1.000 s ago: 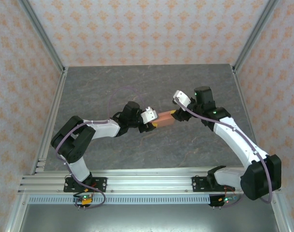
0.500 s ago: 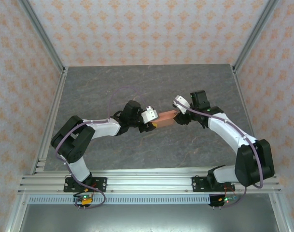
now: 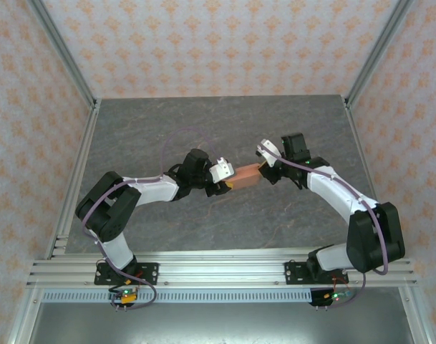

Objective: Fold the paper box

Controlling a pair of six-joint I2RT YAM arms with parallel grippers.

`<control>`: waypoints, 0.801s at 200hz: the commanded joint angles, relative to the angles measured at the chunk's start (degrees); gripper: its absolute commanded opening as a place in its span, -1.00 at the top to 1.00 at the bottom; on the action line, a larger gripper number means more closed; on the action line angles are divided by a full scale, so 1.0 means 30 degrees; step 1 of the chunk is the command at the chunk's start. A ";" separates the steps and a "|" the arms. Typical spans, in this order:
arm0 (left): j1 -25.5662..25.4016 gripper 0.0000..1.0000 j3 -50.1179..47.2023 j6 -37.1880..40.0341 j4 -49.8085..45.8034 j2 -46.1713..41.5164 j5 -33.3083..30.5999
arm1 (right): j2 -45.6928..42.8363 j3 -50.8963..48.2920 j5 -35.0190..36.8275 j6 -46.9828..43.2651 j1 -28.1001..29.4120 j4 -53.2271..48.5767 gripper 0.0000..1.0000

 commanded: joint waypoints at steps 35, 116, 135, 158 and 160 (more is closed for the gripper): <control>-0.0056 0.10 0.0588 0.0008 -0.0442 0.0142 -0.0087 | -0.0751 0.0840 -0.1150 0.1472 -0.0002 -0.0874 0.88; -0.0225 0.16 0.0815 0.0152 -0.0764 0.0254 -0.0320 | 0.1210 0.4166 0.0328 0.2950 0.0492 -0.5649 0.86; -0.0225 0.16 0.0870 0.0185 -0.0852 0.0282 -0.0321 | 0.1409 0.4292 0.0331 0.3333 0.0623 -0.5563 0.87; -0.0207 0.19 0.0974 0.0200 -0.0988 0.0334 -0.0351 | 0.1672 0.4467 0.0246 0.3858 0.0870 -0.5412 0.87; -0.0220 0.19 0.1001 0.0200 -0.0996 0.0347 -0.0365 | 0.1704 0.4484 0.0230 0.3861 0.0914 -0.5444 0.87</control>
